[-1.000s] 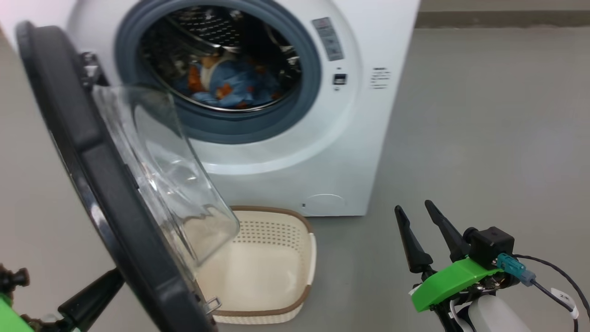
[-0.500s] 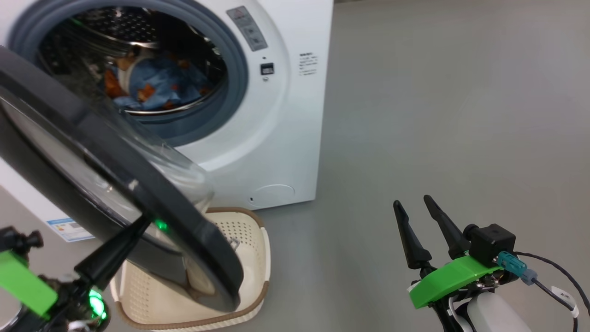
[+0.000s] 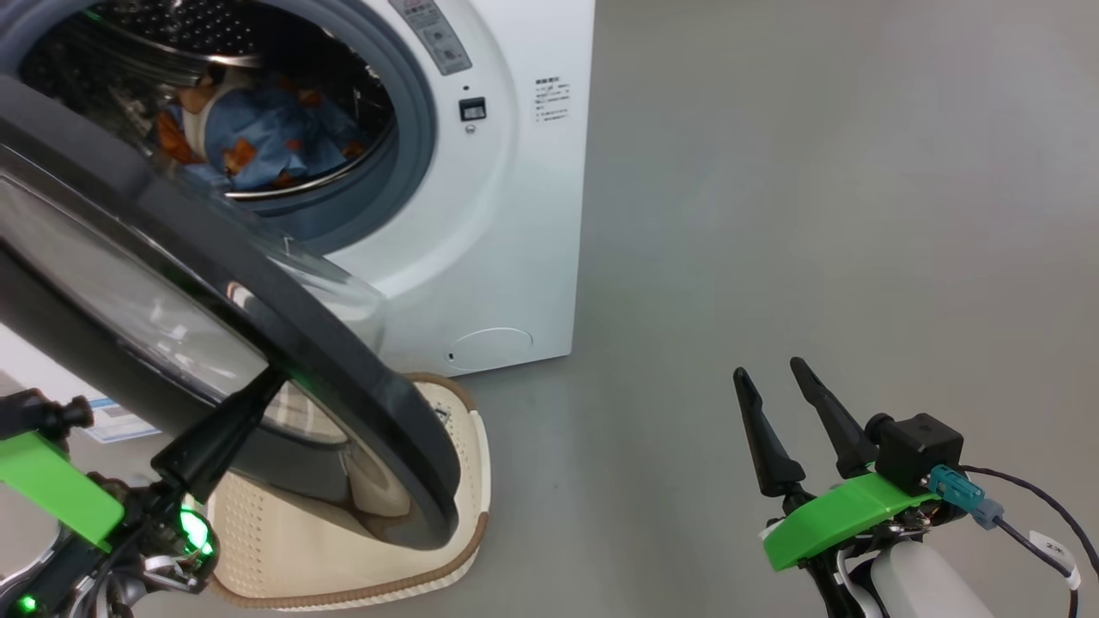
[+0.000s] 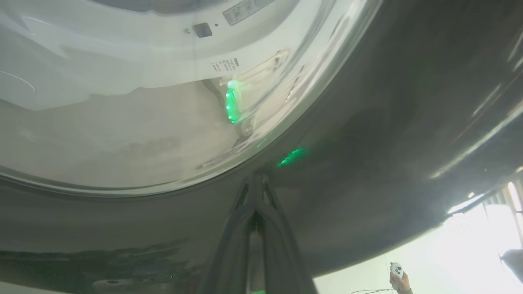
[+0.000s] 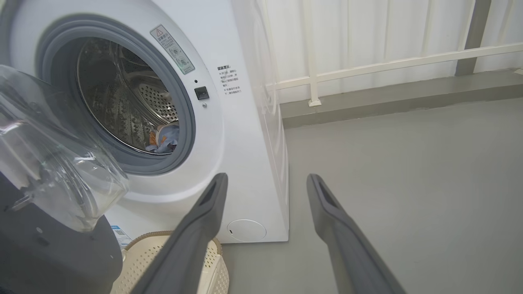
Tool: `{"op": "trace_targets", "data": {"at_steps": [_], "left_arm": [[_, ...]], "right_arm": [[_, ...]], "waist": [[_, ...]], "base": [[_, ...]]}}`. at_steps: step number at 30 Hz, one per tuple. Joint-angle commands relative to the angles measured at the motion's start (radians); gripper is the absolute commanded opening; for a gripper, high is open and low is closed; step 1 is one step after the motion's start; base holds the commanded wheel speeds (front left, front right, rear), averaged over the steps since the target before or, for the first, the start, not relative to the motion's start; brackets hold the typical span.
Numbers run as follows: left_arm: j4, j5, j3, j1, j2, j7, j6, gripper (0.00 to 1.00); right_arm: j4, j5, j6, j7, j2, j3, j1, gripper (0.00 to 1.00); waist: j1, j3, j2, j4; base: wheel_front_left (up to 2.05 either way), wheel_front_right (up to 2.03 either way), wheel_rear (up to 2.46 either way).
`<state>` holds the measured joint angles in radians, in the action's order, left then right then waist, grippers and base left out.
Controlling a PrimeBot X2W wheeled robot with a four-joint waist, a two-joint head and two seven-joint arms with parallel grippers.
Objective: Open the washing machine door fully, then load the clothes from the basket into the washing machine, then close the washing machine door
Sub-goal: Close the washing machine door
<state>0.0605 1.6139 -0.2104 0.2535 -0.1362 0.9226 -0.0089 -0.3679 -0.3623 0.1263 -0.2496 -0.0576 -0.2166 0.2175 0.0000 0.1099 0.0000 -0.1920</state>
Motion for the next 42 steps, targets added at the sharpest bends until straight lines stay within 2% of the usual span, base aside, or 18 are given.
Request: {"op": "trace_targets", "data": {"at_steps": [1,10,11,12,14,17,20,23,31,35,42], "left_arm": [[-0.016,-0.018,-0.033,0.040,-0.020,-0.001,-0.010,0.00],[0.003,-0.059,-0.048,0.021,-0.023,-0.044,-0.044,0.00],[0.002,-0.075,-0.048,0.015,-0.027,-0.054,-0.053,0.09],[-0.001,-0.089,-0.048,0.010,-0.029,-0.064,-0.062,0.29],[-0.008,-0.111,-0.053,-0.001,-0.026,-0.090,-0.078,1.00],[-0.020,-0.134,-0.063,-0.011,-0.023,-0.125,-0.092,1.00],[-0.045,-0.213,-0.070,-0.031,-0.034,-0.196,-0.110,1.00],[-0.079,-0.348,-0.057,-0.059,-0.058,-0.311,-0.120,1.00],[-0.173,-0.571,0.070,-0.145,-0.157,-0.667,-0.121,1.00],[-0.158,-0.661,0.140,-0.184,-0.210,-0.837,-0.122,1.00],[-0.057,-0.803,0.206,-0.235,-0.248,-1.060,-0.122,1.00]], "right_arm": [[0.024,0.006,0.004,-0.012,0.007,-0.014,0.024,1.00],[0.012,0.010,0.004,-0.012,0.007,-0.011,0.026,1.00],[0.011,0.011,0.004,-0.012,0.007,-0.011,0.026,1.00],[0.010,0.012,0.004,-0.012,0.007,-0.011,0.027,1.00],[0.007,0.013,0.004,-0.012,0.007,-0.008,0.028,1.00],[0.006,0.015,0.004,-0.012,0.007,-0.005,0.027,1.00],[0.006,0.018,0.004,-0.012,0.007,-0.002,0.027,1.00],[0.007,0.020,0.004,-0.012,0.007,0.001,0.029,1.00],[0.008,0.028,0.004,-0.012,0.007,0.006,0.029,1.00],[0.005,0.027,0.004,-0.012,0.003,0.004,0.027,1.00],[0.004,0.016,0.004,-0.012,-0.010,-0.003,0.019,1.00]], "waist": [[0.0000,-0.009,0.0000,0.017],[0.0000,-0.031,0.0000,0.073],[0.0000,-0.033,0.0000,0.077],[0.0000,-0.035,0.0000,0.081],[0.0000,-0.038,0.0000,0.088],[0.0000,-0.040,0.0000,0.095],[0.0000,-0.041,0.0000,0.103],[0.0000,-0.037,0.0000,0.107],[0.0000,-0.041,0.0000,0.110],[0.0000,-0.054,0.0000,0.108],[0.0000,-0.073,0.0000,0.097]], "base": [[0.00,0.00,0.00],[0.00,0.00,0.00],[0.00,0.00,0.00],[0.00,0.00,0.00],[0.00,0.00,0.00],[0.00,0.00,0.00],[0.00,0.00,0.00],[0.00,0.00,0.00],[0.00,0.00,0.00],[0.00,0.00,0.00],[0.00,0.00,0.00]]}}
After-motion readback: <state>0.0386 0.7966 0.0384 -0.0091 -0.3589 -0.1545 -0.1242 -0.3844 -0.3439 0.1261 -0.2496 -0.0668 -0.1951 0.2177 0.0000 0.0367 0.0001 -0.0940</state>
